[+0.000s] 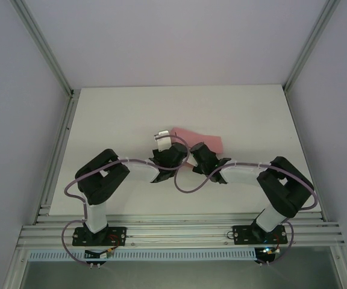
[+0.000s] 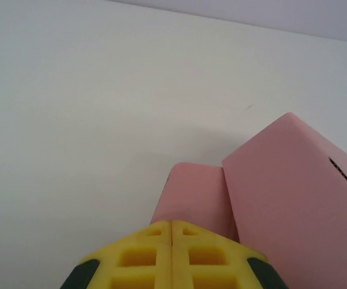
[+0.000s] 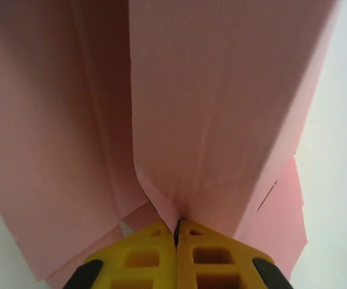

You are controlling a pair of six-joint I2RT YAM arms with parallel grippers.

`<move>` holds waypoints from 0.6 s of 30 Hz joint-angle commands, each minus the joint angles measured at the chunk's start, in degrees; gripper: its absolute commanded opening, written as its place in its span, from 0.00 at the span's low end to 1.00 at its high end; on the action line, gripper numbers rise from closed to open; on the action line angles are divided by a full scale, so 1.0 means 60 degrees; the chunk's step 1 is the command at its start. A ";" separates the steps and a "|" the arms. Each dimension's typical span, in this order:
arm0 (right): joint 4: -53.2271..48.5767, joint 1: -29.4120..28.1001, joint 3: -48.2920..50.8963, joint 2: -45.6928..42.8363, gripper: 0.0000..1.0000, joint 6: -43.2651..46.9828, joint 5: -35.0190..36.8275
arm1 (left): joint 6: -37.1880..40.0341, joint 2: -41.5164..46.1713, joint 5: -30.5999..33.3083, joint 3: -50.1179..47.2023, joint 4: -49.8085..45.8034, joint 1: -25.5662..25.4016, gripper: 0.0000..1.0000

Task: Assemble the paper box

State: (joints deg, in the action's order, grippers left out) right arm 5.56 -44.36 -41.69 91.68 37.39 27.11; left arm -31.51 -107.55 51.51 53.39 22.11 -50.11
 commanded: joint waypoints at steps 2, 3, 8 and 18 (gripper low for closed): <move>-0.0614 0.0177 -0.0205 -0.0270 0.00 -0.0560 -0.0811 | 0.0805 -0.0025 -0.0828 -0.0270 0.1405 -0.0244 0.00; -0.0630 0.0292 -0.0232 -0.0461 0.00 -0.0590 -0.0908 | 0.1101 0.0043 -0.1150 -0.0401 0.1630 -0.0234 0.00; -0.1672 0.0960 -0.1107 -0.1207 0.00 -0.0901 -0.1149 | 0.2516 0.1241 -0.2639 -0.1732 0.2971 -0.0197 0.04; -0.5267 0.1391 -0.3338 -0.1262 0.00 -0.1657 -0.2459 | 0.2195 0.5629 -0.5312 -0.1999 -0.1466 0.0031 0.58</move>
State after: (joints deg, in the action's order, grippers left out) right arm -17.23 -36.12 -60.55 84.64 30.02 17.28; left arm -18.41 -78.00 24.86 41.82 22.57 -50.15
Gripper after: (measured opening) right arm 0.044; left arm 0.562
